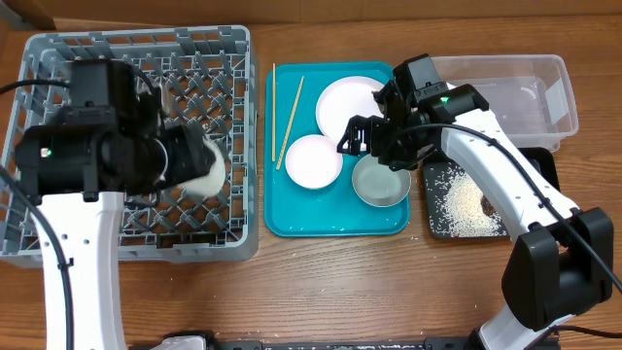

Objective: Sort waste into correct bins and load items into the dishwasher

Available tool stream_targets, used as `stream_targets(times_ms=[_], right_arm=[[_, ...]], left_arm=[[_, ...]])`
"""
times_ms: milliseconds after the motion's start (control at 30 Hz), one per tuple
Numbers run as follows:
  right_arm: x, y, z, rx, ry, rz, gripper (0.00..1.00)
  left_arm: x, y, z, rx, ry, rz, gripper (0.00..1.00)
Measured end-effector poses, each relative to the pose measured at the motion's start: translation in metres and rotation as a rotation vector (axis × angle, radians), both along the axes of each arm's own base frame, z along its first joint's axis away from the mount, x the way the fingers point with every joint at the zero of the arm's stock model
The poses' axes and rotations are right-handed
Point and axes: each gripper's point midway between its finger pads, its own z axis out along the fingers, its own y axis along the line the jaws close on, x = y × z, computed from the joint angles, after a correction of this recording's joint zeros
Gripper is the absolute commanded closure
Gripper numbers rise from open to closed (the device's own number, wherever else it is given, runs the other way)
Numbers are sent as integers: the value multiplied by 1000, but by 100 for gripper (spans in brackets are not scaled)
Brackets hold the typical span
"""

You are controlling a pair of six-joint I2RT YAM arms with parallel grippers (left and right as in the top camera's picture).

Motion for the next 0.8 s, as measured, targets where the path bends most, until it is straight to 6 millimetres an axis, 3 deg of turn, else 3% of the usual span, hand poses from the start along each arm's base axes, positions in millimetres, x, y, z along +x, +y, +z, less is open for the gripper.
stream_targets(times_ms=[200, 433, 733, 800], right_arm=[[-1, -3, -2, -18, 4, -5, 0], [-2, -5, -3, -28, 9, -7, 0], [-3, -5, -4, -32, 13, -8, 0], [-3, -6, -4, -33, 16, -8, 0]], left_arm=[[-8, 10, -49, 60, 131, 15, 69], [2, 5, -122, 59, 182, -3, 69], [-9, -6, -172, 130, 320, -73, 66], [-10, -4, -183, 145, 365, -75, 60]])
